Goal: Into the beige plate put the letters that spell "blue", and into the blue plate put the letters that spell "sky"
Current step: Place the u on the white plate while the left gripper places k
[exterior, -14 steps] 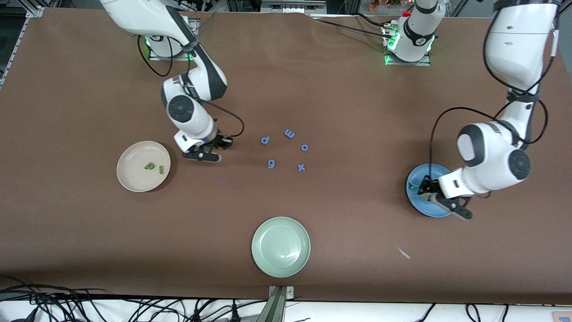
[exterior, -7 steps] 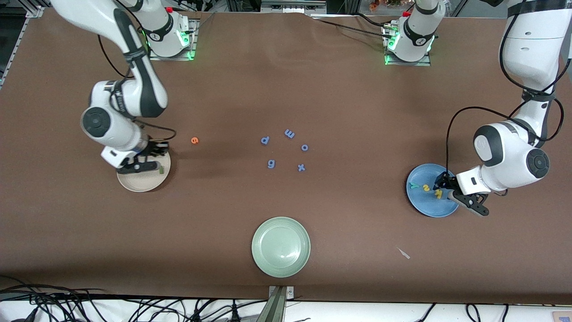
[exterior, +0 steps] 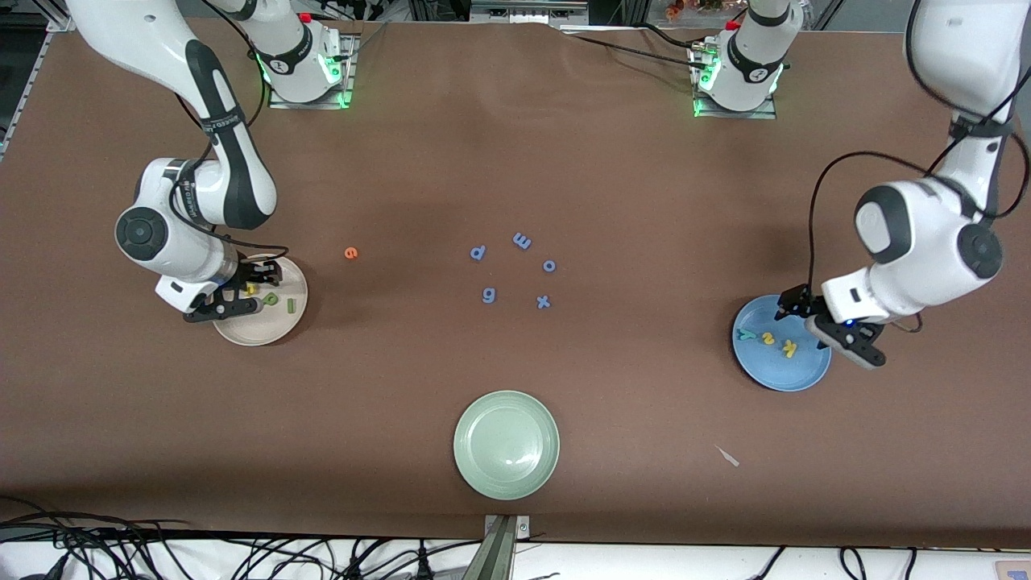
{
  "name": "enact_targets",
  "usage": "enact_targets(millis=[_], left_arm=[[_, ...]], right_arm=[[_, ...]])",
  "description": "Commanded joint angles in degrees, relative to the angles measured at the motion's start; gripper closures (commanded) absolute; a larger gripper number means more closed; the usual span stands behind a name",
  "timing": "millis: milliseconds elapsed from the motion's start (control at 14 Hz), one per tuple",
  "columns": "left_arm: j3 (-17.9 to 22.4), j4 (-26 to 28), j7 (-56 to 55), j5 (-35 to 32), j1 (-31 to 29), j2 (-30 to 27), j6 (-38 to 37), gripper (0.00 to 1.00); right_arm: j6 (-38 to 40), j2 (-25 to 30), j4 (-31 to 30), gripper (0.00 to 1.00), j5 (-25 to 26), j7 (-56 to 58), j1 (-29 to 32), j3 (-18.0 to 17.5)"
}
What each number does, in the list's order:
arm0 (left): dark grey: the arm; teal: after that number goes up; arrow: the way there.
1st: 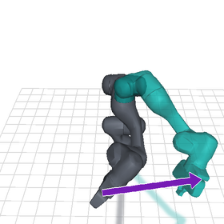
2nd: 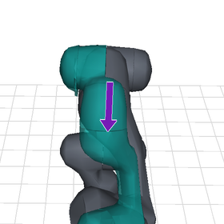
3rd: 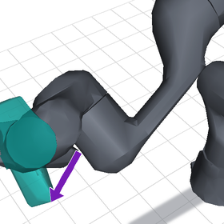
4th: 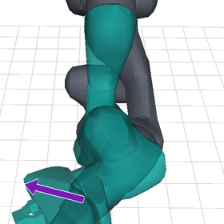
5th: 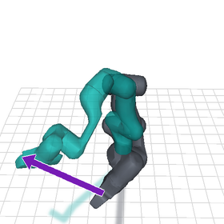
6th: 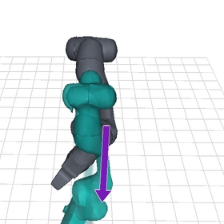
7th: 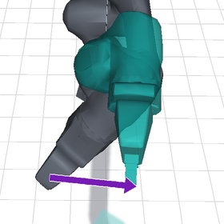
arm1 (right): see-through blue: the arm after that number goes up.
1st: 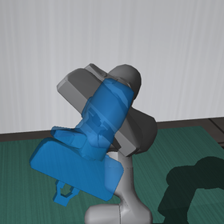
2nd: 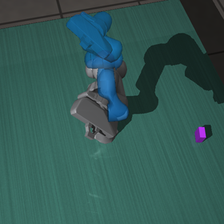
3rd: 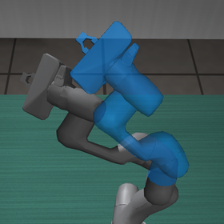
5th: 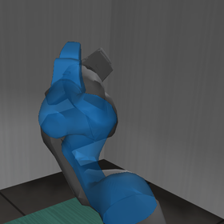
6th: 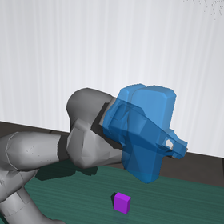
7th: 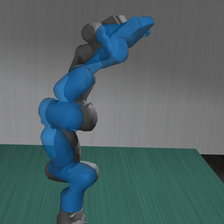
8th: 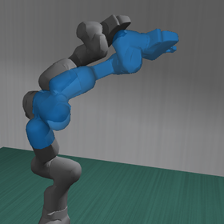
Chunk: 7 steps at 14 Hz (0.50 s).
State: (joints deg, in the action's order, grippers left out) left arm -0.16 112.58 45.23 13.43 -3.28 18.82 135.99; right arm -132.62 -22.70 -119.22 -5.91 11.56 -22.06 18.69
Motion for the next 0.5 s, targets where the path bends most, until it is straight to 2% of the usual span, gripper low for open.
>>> enact_targets(millis=[0,285,428], left_arm=[[0.2,4.4,-1.3,-1.8,0.4,-10.6,-1.7,0.00],[0.2,3.9,-11.7,-15.7,3.2,-23.7,-12.1,0.00],[-0.4,3.6,-15.3,-16.9,4.0,-28.7,-19.1,0.00]], right_arm=[[4.6,1.3,1.8,0.00,-0.5,-4.3,-1.1,-2.0],[4.7,3.0,1.0,0.00,-0.5,-15.5,-1.1,-8.0],[3.2,4.0,-0.7,0.00,-0.5,-19.2,-1.1,-10.3]])
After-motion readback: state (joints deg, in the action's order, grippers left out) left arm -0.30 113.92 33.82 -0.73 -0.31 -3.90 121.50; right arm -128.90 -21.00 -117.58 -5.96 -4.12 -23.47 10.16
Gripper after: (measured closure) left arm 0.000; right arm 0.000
